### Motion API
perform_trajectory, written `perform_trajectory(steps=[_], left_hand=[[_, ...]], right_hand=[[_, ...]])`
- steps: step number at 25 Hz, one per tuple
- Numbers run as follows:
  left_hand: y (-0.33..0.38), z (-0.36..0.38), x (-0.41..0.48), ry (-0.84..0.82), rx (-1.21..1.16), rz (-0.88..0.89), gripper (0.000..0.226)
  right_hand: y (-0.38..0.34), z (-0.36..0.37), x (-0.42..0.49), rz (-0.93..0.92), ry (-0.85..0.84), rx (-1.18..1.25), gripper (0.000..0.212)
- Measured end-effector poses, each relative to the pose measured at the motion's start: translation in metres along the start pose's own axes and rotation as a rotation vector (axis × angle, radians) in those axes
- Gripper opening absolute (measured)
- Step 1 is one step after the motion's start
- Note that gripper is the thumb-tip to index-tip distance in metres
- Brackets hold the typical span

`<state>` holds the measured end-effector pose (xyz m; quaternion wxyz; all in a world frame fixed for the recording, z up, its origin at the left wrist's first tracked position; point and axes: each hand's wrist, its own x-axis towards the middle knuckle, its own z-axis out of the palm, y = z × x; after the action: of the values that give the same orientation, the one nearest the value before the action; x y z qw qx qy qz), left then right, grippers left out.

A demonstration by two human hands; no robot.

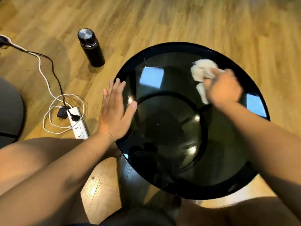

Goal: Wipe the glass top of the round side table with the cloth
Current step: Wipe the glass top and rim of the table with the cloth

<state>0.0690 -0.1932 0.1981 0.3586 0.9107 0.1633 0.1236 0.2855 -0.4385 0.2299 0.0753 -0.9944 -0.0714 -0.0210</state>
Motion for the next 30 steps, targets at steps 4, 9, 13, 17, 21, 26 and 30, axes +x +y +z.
perform_trajectory(steps=[4,9,13,17,21,26,30], left_hand=[[-0.002,0.003,0.002,0.011,0.005,0.019,0.072],[-0.002,0.001,0.002,0.025,-0.114,-0.033,0.072],[-0.004,0.001,0.004,0.058,-0.087,-0.01,0.072],[-0.003,0.004,0.001,0.056,-0.069,-0.01,0.072],[-0.004,0.003,0.0,0.036,-0.044,-0.018,0.073],[-0.003,0.002,-0.001,0.031,-0.074,-0.032,0.071],[-0.001,0.002,-0.002,0.043,-0.152,-0.055,0.069]], right_hand=[[0.075,-0.028,0.017,0.23,0.008,-0.016,0.039],[-0.05,0.007,0.031,0.142,0.076,0.025,0.042],[-0.208,0.035,-0.023,-0.304,-0.064,0.095,0.042],[-0.21,0.035,-0.021,-0.474,-0.082,0.055,0.045],[-0.156,0.026,0.049,-0.292,-0.032,0.068,0.041],[0.006,0.001,0.095,0.158,0.024,0.063,0.039],[0.021,0.017,0.086,0.197,0.14,0.014,0.044]])
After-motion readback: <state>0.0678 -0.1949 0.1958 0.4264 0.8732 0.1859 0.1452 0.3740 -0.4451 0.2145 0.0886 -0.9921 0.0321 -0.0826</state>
